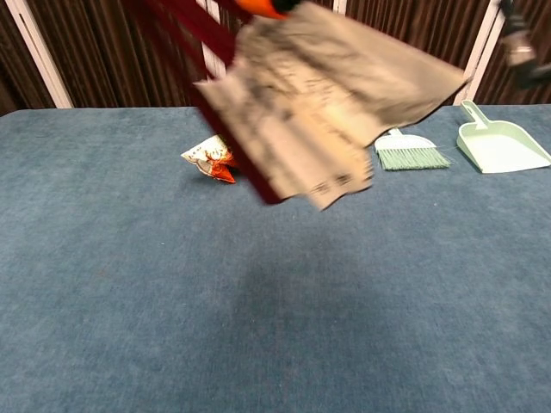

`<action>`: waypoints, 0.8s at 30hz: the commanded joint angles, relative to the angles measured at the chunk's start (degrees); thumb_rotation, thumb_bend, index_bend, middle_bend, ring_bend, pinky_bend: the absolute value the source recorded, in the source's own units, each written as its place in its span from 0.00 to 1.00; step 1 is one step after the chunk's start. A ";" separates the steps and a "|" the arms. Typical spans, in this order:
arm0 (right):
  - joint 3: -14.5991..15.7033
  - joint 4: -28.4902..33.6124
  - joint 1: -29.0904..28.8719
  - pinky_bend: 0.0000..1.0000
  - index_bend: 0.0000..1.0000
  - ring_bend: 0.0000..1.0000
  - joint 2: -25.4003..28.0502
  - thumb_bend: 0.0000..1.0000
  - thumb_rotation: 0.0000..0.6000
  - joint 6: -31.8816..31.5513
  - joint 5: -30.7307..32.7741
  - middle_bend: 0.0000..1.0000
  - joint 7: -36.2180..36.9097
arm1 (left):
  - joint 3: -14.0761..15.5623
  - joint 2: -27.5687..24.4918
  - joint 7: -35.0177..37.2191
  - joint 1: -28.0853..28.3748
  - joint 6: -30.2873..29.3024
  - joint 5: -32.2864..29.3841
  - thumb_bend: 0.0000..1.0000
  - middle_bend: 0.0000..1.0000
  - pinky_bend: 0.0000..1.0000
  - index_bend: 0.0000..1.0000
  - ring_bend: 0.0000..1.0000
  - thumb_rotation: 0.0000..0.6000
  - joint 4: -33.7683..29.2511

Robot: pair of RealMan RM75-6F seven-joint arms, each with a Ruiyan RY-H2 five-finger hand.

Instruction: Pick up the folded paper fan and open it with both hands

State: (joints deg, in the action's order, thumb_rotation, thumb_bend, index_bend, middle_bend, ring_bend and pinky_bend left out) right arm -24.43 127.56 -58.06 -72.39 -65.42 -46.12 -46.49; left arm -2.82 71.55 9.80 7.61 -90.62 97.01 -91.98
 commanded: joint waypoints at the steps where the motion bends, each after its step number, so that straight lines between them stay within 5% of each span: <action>1: -0.17 2.87 -4.36 0.17 0.73 0.25 -4.52 0.50 1.00 -4.94 3.20 0.14 -5.33 | -0.34 0.65 -0.01 1.06 1.19 -0.08 0.31 0.07 0.09 0.19 0.00 1.00 -1.55; 10: -0.48 5.16 -10.86 0.17 0.72 0.25 -12.34 0.50 1.00 -13.98 6.54 0.14 -13.86 | 0.14 4.24 -0.61 2.84 3.86 -0.26 0.30 0.08 0.09 0.21 0.00 1.00 -4.40; 24: -0.38 5.98 -16.20 0.17 0.73 0.25 -17.03 0.50 1.00 -21.46 9.22 0.14 -19.70 | 2.49 10.05 3.79 4.52 6.47 0.43 0.26 0.08 0.09 0.24 0.00 1.00 -3.89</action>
State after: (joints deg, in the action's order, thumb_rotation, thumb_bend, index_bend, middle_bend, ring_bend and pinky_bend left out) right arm -24.97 133.78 -74.01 -89.15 -86.62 -37.02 -65.90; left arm -0.50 81.04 13.16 11.89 -84.38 97.41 -96.10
